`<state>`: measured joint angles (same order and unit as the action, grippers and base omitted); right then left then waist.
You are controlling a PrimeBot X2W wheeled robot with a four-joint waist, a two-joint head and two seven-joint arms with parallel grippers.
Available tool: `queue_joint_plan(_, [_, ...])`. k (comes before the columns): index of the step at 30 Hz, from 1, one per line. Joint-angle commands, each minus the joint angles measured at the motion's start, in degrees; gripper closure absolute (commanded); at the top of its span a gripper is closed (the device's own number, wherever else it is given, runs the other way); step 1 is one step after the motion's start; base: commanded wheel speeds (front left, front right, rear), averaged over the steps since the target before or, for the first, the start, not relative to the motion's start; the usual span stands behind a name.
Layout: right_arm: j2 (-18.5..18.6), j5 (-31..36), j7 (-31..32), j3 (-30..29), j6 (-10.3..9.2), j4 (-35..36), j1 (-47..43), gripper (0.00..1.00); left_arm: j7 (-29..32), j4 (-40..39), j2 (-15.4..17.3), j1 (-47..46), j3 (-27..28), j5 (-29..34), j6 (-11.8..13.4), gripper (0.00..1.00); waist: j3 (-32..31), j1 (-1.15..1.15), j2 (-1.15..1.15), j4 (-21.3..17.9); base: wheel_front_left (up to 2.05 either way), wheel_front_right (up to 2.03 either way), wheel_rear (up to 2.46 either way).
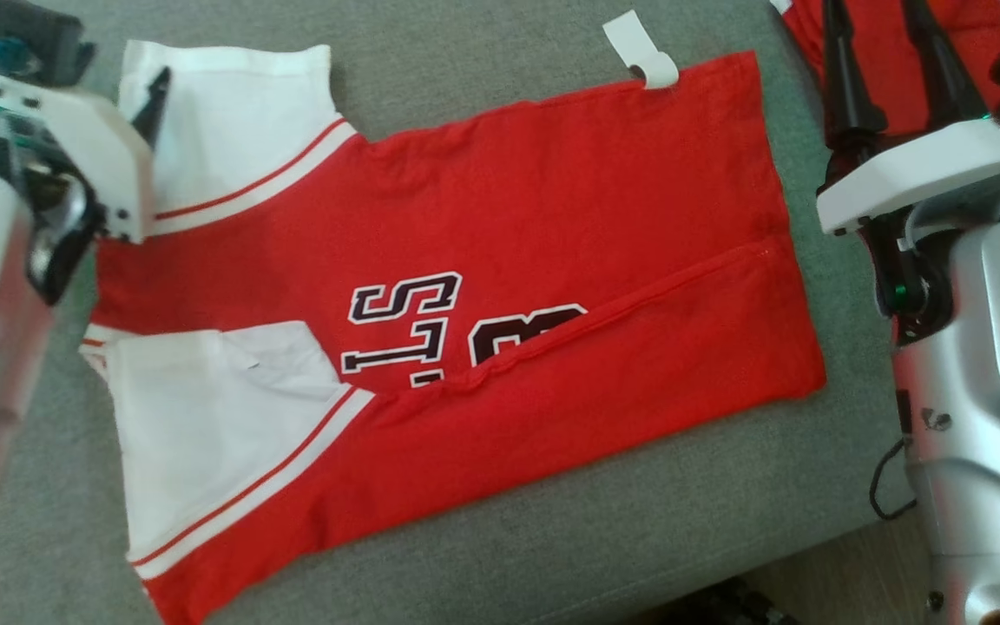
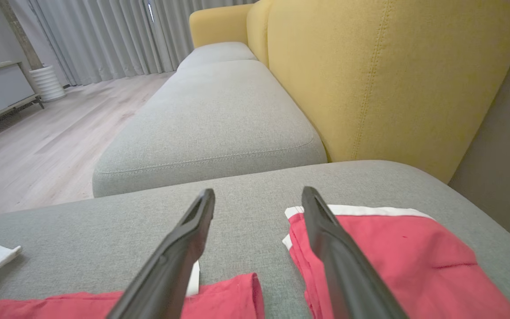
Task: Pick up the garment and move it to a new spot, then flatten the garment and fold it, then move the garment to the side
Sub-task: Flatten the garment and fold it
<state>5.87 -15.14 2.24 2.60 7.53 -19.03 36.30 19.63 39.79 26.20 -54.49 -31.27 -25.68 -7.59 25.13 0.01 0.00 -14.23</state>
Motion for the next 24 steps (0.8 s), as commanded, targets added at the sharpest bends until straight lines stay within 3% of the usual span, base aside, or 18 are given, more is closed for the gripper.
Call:
queue_joint_plan(1, [0.2, -0.3, -0.7, 1.0, -0.04, 1.7, 1.7, 0.0, 0.3, 0.1, 3.0, -3.8, 1.6, -0.3, 0.1, 0.0, 0.7, -0.01, 0.0, -0.7, 0.0, 0.0, 0.0])
queue_joint_plan(7, [0.5, -0.6, -1.4, 1.2, -0.04, 1.6, 2.0, 0.0, 1.0, 5.1, 2.4, -6.5, 0.5, -1.1, 0.1, 0.0, 1.7, -0.01, 0.0, -1.4, 0.0, 0.0, 0.0])
queue_joint_plan(13, [0.9, -0.5, -1.3, 1.0, -0.04, 1.9, 2.2, 0.0, 6.3, 7.0, 1.3, -6.9, -1.8, -5.9, 0.1, 0.0, 2.1, -0.01, 0.0, -1.4, 0.0, 0.0, 0.0])
queue_joint_plan(15, [1.1, -0.4, -1.3, 0.7, -0.04, 1.9, 2.3, 0.0, 9.1, 6.6, 1.1, -6.6, -3.1, -8.6, 0.1, 1.0, 2.1, -0.01, 0.0, -1.2, 0.0, 0.0, 0.0])
queue_joint_plan(19, [1.7, 0.1, -1.0, 0.0, -0.04, 1.7, 2.4, 0.0, 9.2, 4.3, 1.6, -6.6, -4.2, -12.6, 0.1, 1.0, 1.7, -0.01, 0.0, -0.1, 0.0, 0.0, 0.0])
queue_joint_plan(23, [2.7, 0.4, 0.3, 1.2, -0.04, 1.1, 2.4, 0.0, 0.9, 3.1, 1.7, -7.4, -3.3, -12.0, 0.2, 1.0, 0.6, -0.01, 0.0, 1.5, 0.0, 0.0, 0.0])
queue_joint_plan(24, [3.9, -0.3, 1.7, 3.5, -0.04, 0.3, 2.1, 0.0, -4.0, 2.0, 1.1, -7.5, -2.8, -11.3, 0.6, 1.0, -0.2, -0.01, 0.0, 2.5, 0.0, 0.0, 0.0])
